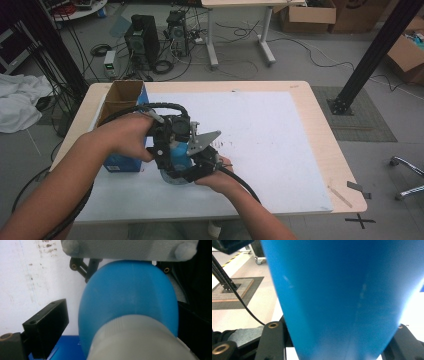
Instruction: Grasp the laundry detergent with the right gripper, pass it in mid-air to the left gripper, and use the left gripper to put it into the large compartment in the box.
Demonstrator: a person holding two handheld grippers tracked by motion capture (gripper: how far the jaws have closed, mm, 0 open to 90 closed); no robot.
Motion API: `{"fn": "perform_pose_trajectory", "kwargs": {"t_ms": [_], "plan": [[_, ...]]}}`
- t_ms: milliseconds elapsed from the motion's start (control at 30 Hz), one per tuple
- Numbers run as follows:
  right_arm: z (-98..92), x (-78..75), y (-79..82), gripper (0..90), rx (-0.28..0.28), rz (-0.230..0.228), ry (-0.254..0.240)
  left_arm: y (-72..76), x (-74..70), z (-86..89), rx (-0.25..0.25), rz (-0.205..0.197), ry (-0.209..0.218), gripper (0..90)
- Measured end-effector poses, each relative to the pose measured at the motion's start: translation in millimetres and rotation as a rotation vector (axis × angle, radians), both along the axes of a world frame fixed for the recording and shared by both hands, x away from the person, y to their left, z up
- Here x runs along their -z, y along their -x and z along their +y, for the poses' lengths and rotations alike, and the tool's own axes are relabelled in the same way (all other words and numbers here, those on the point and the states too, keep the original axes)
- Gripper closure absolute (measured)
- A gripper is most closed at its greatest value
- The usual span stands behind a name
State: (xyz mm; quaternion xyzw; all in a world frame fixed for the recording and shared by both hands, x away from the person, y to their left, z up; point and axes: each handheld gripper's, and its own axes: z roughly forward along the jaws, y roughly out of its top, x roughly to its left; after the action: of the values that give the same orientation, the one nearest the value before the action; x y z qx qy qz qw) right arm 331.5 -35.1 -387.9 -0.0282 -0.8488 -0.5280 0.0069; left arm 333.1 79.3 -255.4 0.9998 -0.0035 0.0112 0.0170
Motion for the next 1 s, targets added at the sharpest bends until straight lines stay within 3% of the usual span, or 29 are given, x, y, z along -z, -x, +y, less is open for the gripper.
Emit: {"fn": "perform_pose_trajectory", "kwargs": {"t_ms": [267, 667, 1000], "plan": [[0.6, 0.8, -0.4, 44.2, 0.001, 0.000, 0.001, -0.1, 0.6, 0.7, 0.002, 0.009, -0.006, 13.3], [2.2, 1.5, -0.7, 44.3, 0.011, -0.006, 0.010, -0.9, 1.9, 2.4, -0.003, -0.025, -0.022, 17.3], [1.9, 1.0, -1.6, 44.3, 0.011, -0.006, 0.006, -0.2, 1.3, 2.8, 0.004, -0.029, -0.027, 25.0]]}}
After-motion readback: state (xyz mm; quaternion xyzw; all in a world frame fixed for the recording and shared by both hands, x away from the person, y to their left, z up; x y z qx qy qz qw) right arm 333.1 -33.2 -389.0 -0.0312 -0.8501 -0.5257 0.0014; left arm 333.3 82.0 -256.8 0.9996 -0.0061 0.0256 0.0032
